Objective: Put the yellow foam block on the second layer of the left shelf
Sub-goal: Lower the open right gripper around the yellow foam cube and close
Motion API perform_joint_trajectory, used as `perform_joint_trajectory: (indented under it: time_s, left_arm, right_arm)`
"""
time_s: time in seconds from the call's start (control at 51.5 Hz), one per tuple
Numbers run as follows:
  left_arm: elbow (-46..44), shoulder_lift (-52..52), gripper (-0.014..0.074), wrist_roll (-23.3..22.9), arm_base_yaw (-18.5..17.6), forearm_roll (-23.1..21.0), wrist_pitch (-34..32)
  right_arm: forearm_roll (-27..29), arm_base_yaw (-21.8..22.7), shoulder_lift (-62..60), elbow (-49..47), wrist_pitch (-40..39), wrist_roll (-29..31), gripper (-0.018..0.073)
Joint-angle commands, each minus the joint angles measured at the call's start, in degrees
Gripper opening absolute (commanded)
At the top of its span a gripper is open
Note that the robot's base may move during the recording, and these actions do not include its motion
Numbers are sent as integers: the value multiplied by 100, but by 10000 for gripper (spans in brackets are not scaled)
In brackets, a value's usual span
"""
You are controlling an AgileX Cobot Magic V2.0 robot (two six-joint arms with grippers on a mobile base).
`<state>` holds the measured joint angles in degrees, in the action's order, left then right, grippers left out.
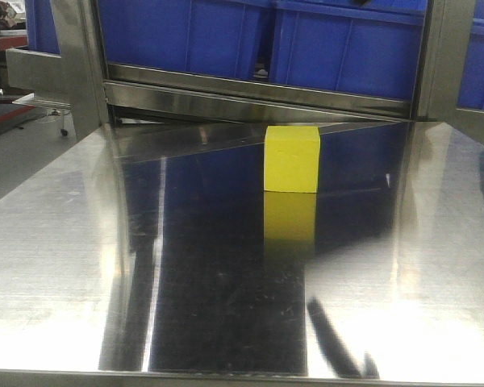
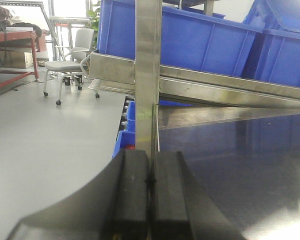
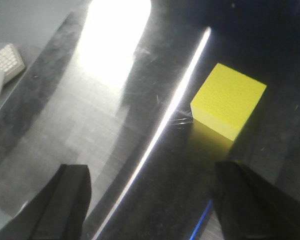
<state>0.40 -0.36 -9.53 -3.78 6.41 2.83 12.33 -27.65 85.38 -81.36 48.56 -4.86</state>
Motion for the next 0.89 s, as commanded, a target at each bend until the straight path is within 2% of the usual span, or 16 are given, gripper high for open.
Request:
perform_joint_trajectory:
  time_s: [0.0,0.136,0.35,0.68,0.875]
  left_arm:
    - [136,25,136,-14,-39,-22,-460]
    - [136,25,136,-14,-39,-22,-460]
    - [136,25,135,-14,-39,-22,-460]
    - [136,25,136,-14,-39,-22,-460]
    - [136,25,136,-14,-39,-22,-460]
  right_arm:
    - [-562,-143,386,-744,95,-962,568]
    - [-1421,-234,1138,-1468,571,-1916,568]
    - [-2070,-185,1776,-1880,643,-2669,568]
    - [-2156,-71,2505,-1991,-91,-2748,568]
    - [-2206,7,2713,-1991,-89,-2748,568]
